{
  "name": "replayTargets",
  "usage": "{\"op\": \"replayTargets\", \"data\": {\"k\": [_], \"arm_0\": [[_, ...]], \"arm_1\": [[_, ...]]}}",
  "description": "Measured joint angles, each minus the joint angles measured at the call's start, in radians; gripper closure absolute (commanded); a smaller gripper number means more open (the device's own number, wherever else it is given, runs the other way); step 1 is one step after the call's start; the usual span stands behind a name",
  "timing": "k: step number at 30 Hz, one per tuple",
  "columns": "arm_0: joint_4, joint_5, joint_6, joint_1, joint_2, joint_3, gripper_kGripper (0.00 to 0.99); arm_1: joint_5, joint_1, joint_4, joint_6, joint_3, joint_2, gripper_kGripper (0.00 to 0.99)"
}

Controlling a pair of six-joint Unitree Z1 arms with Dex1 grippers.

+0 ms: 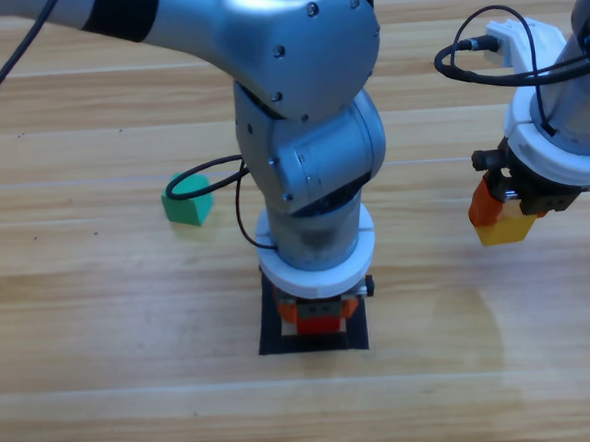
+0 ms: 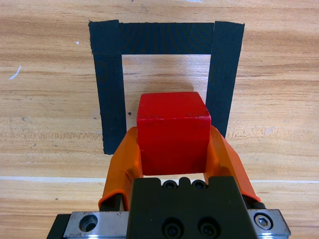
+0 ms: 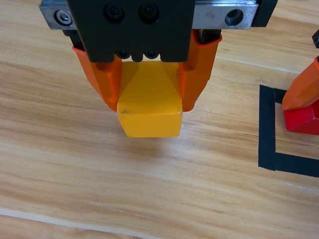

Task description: Stack the blocks in the rectangular block: red at the bottom, yellow in the middle, green on top

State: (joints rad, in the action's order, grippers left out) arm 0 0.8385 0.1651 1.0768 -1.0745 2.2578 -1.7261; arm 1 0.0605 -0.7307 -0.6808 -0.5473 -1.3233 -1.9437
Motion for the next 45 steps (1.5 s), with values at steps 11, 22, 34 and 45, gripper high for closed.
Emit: {"op": "replayTargets", "data": {"k": [11,22,34,45], "arm_0": [[0.000,0.000,-0.007,0.004,0.000,0.017,0.923],[-0.014,0.000,-0.007,0.010,0.000,0.021,0.923],[-0.045,0.001,-0.007,0.010,0.000,0.022,0.890],[-0.046,0.005,-0.007,0.011,0.001,0.023,0.714]], "arm_1": [[0.000,0.000,0.001,-0.007,0.000,0.000,0.990],[0.000,0.000,0.001,-0.007,0.000,0.000,0.990],[0.000,0.000,0.001,-0.007,0.000,-0.001,0.990],[0.000,0.000,0.001,-0.007,0.000,-0.001,0.990]]}}
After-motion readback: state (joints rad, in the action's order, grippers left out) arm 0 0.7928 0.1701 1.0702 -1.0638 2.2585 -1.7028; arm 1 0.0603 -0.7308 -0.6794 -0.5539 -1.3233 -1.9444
